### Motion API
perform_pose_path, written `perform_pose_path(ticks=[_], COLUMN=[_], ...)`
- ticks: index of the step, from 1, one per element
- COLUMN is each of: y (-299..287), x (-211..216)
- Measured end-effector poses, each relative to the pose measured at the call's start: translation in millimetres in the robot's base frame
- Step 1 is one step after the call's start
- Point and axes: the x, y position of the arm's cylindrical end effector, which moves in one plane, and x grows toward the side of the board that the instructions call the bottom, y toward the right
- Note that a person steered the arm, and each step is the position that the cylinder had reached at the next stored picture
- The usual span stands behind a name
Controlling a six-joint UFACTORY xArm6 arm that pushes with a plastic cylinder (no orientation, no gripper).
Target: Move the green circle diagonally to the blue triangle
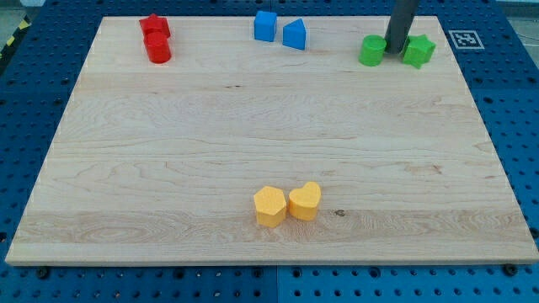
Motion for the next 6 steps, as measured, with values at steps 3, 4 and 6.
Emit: perform_pose_path(ticks=[3, 4, 6], y=[-30, -48, -80], x=[39, 43, 76])
